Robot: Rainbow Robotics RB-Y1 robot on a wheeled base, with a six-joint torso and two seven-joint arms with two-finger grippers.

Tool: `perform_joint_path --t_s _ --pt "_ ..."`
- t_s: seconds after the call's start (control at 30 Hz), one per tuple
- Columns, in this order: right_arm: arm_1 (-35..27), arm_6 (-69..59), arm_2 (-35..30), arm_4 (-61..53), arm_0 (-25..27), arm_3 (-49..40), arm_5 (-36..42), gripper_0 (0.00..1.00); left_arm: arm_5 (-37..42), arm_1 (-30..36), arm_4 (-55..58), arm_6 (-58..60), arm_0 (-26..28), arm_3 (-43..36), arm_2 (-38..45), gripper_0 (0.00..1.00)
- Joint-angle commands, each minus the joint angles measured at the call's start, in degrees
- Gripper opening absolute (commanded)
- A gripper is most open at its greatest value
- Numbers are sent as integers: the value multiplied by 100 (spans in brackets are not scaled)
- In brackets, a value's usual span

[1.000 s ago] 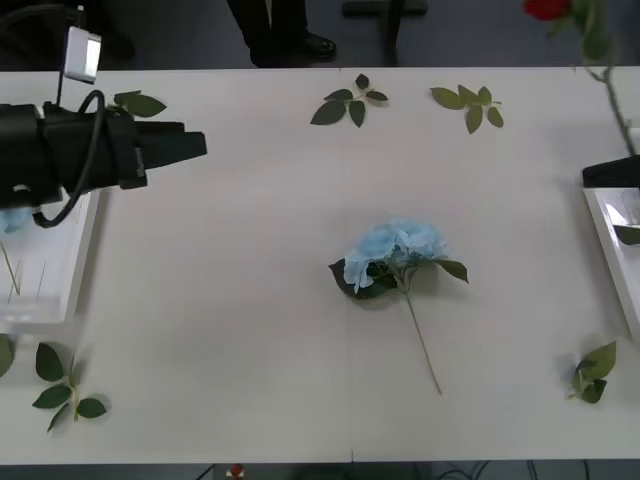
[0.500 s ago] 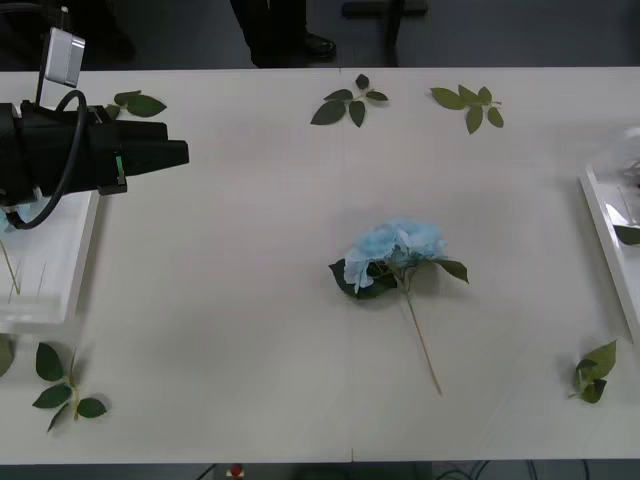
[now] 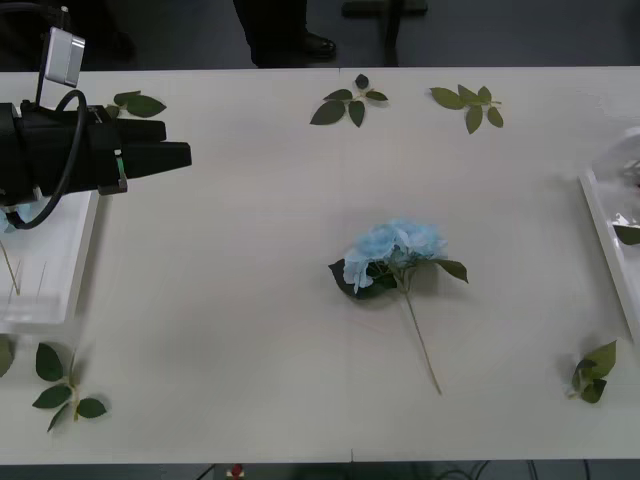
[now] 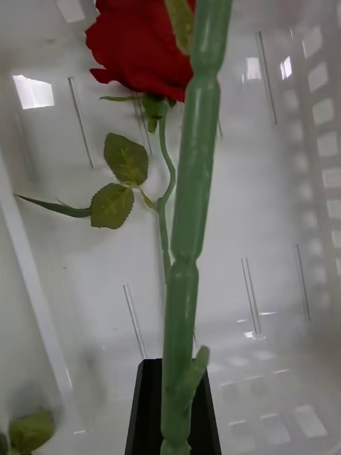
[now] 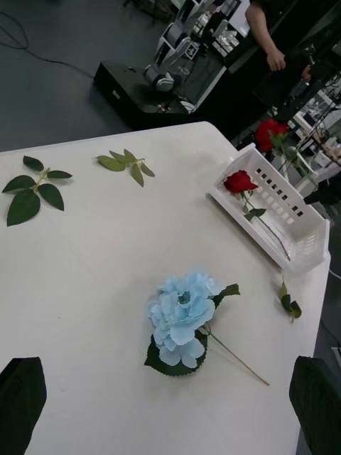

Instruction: Place the red flowers into the right box and the blue flowers into the left box. If a person shows an open palm, hand one flower to the person first, then continue sorting.

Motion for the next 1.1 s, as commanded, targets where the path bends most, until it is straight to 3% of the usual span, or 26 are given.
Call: perform_joint_path --t_s 0.03,0.2,0.3,0.33,0.37,0.4,0.43,0.5,0.8,1.1 --pt "-153 -65 245 29 104 31 -270 0 -26 31 42 -91 -134 -195 -13 100" --pt "-153 -30 587 29 113 295 -533 0 -26 22 51 -82 -134 -195 -13 100" --pt "-153 -12 658 21 139 304 -586 10 -35 13 51 -82 -134 -195 -13 100" --pt "-153 -3 666 12 139 304 -586 32 -44 13 60 -73 -125 -195 -13 100" --pt "-153 5 666 -23 139 304 -586 64 -52 13 68 -73 -125 -195 -13 100" --pt "-153 14 658 -59 148 304 -577 80 -52 13 77 -73 -125 -195 -13 100" --pt "-153 23 658 -103 148 304 -577 90 -61 13 86 -73 -125 -195 -13 100" --pt "-153 76 649 -217 157 295 -542 99 -61 13 95 -64 -125 -195 -13 100" --pt "-73 788 253 -999 148 -953 530 100 -61 4 147 -73 -117 -204 -13 100" --pt "858 146 570 -1122 157 -2895 1365 100 -70 -4 191 -91 -108 -195 -13 100"
